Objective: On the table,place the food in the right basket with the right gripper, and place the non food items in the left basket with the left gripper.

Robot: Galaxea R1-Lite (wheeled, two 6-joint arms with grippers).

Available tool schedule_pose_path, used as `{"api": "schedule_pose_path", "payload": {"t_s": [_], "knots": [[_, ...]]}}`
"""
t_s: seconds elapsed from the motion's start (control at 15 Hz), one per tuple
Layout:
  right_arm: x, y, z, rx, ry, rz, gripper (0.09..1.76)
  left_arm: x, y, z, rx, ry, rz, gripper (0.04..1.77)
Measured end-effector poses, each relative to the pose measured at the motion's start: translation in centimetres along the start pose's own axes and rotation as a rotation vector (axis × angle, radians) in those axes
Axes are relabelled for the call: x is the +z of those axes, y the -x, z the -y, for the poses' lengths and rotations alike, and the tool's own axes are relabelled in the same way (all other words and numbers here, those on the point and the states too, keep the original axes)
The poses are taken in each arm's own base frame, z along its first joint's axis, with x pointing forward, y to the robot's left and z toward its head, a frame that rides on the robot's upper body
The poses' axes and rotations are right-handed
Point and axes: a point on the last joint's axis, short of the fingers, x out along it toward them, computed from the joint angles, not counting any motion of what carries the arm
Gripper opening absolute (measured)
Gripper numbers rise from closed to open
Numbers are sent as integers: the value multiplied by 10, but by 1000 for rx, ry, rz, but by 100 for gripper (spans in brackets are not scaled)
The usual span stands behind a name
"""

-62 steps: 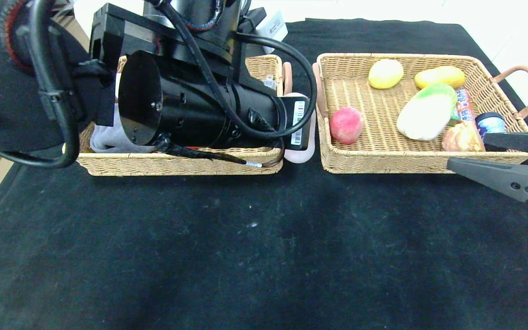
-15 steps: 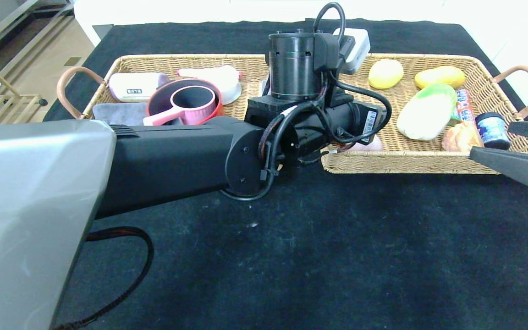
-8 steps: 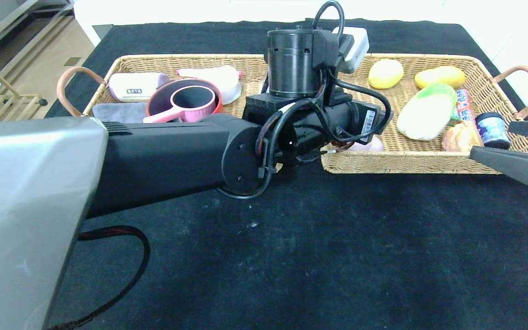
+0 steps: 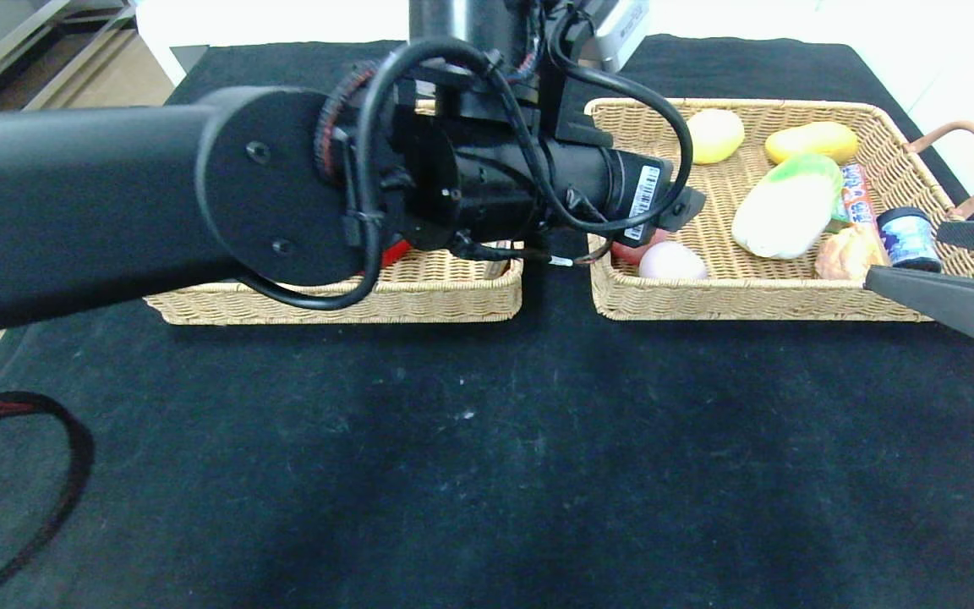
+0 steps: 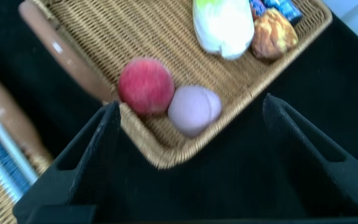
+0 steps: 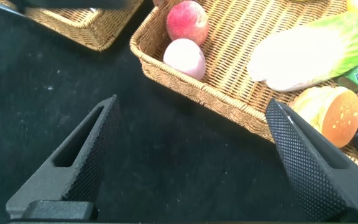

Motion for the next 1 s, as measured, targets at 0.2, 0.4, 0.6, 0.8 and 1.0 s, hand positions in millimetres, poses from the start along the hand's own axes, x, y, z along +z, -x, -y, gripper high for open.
{"api": "schedule_pose_path", "payload": {"t_s": [0.2,0.4,0.6,0.8,1.0], "knots": [[-2,-4,1,1,-3,-12,171,6,33,-10,17,-1,-35,168],[-5,-8,2,4,-9,-26,171,-2,62,-18,35,-1,-83,169],[-7,-12,5,-6,-14,-40,171,-14,98,-24,55,1,-124,170],[-9,-11,13,-47,-26,-52,171,-20,142,-26,65,-13,-126,170],[-16,-6,17,-71,-37,-73,171,-29,187,-27,77,-30,-112,170]]}}
